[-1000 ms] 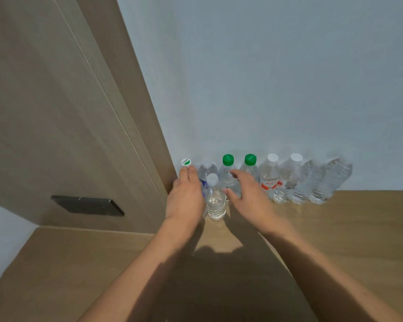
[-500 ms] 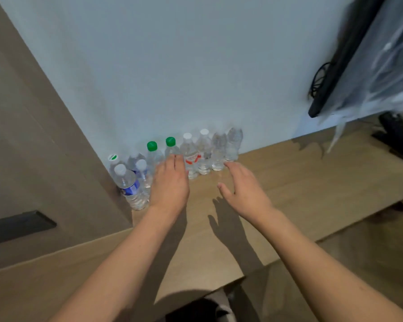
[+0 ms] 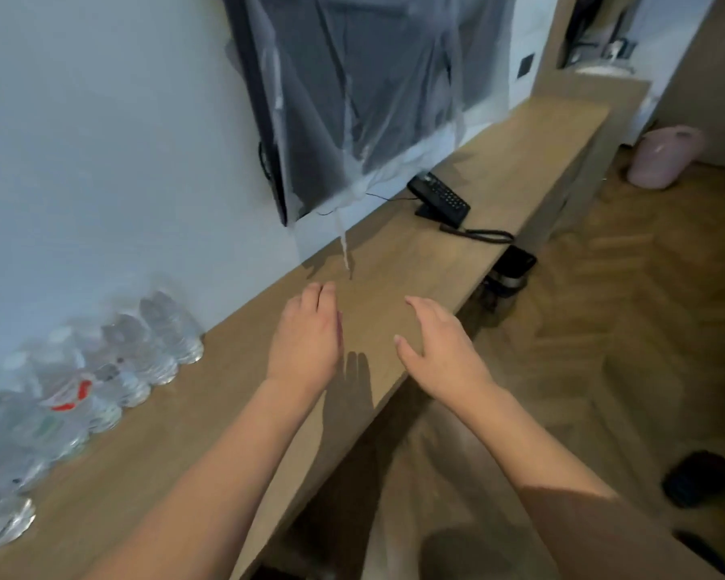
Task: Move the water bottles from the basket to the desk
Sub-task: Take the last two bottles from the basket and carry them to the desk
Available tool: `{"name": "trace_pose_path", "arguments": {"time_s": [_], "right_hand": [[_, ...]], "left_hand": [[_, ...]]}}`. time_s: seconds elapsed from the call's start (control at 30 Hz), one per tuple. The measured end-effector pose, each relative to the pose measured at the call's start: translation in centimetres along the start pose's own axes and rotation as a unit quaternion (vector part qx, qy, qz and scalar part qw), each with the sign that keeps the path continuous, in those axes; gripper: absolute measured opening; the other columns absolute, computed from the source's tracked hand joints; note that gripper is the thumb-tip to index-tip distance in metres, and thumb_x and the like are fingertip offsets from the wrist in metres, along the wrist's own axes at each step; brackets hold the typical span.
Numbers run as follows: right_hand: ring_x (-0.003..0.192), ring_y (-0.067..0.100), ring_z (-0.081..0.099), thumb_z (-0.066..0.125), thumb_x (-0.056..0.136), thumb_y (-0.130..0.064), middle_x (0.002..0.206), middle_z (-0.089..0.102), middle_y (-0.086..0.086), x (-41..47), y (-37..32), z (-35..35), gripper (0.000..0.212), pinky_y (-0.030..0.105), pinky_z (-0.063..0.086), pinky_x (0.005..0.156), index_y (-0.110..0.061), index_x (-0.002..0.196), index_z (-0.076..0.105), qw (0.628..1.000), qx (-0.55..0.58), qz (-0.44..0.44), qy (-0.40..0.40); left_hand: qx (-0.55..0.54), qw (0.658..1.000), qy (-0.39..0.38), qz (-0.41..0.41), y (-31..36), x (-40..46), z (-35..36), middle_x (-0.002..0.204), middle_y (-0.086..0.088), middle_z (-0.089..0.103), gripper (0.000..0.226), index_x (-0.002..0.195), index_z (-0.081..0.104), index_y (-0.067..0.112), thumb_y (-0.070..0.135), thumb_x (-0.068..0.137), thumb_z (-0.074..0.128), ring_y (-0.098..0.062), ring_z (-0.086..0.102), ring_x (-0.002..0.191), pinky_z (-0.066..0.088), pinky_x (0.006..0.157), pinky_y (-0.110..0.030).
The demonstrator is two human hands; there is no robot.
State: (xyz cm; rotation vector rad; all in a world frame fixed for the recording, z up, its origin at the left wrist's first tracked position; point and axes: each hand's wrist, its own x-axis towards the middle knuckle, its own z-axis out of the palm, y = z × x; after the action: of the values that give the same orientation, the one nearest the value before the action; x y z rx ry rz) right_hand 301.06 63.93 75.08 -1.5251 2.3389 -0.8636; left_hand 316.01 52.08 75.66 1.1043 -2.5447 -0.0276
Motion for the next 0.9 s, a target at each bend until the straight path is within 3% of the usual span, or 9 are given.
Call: {"name": "trace_pose_path", "arguments": {"time_s": [0.1, 0.37, 0.57, 0.9], "right_hand": [[0.141, 0.021, 0.034, 0.056, 0.097, -0.032, 0.152, 0.041, 0.004, 0.6, 6.5, -4.2, 0.061, 0.034, 0.026, 0.119, -0.016, 0.151, 0.034, 0.998, -0.006, 0.047, 0.032], [0.141, 0.02, 0.036, 0.056, 0.096, -0.029, 0.15, 0.043, 0.006, 1.4, 20.0, -13.0, 0.058, 0.037, 0.029, 0.119, -0.015, 0.149, 0.037, 0.983, -0.005, 0.153, 0.098], [0.141, 0.02, 0.034, 0.057, 0.096, -0.029, 0.151, 0.041, 0.005, 5.8, 26.6, -15.5, 0.059, 0.034, 0.027, 0.119, -0.016, 0.15, 0.036, 0.971, 0.01, 0.212, 0.11], [0.141, 0.021, 0.033, 0.053, 0.098, -0.028, 0.152, 0.038, 0.002, 19.6, 37.0, -21.9, 0.057, 0.034, 0.028, 0.116, -0.018, 0.151, 0.032, 0.958, -0.028, 0.257, 0.126]], "left_hand": [[-0.006, 0.999, -0.003, 0.049, 7.4, 4.2, 2.8, 0.138, -0.018, 0.051, 0.043, 0.141, 0.045, 0.004, 0.016, 0.099, 0.048, -0.036, 0.053, 0.119, 0.043, 0.102, -0.043], [-0.027, 0.987, -0.048, 0.152, 22.2, 13.3, 8.3, 0.139, -0.018, 0.049, 0.042, 0.139, 0.045, 0.003, 0.02, 0.101, 0.046, -0.035, 0.05, 0.121, 0.041, 0.104, -0.042], [-0.067, 0.974, -0.087, 0.2, 27.8, 20.8, 13.3, 0.146, -0.012, 0.042, 0.047, 0.145, 0.038, 0.008, 0.024, 0.101, 0.043, -0.033, 0.047, 0.125, 0.042, 0.104, -0.043], [-0.099, 0.956, -0.067, 0.267, 36.2, 39.5, 21.1, 0.139, -0.011, 0.049, 0.045, 0.141, 0.043, 0.009, 0.025, 0.1, 0.048, -0.029, 0.051, 0.121, 0.042, 0.102, -0.038]]}}
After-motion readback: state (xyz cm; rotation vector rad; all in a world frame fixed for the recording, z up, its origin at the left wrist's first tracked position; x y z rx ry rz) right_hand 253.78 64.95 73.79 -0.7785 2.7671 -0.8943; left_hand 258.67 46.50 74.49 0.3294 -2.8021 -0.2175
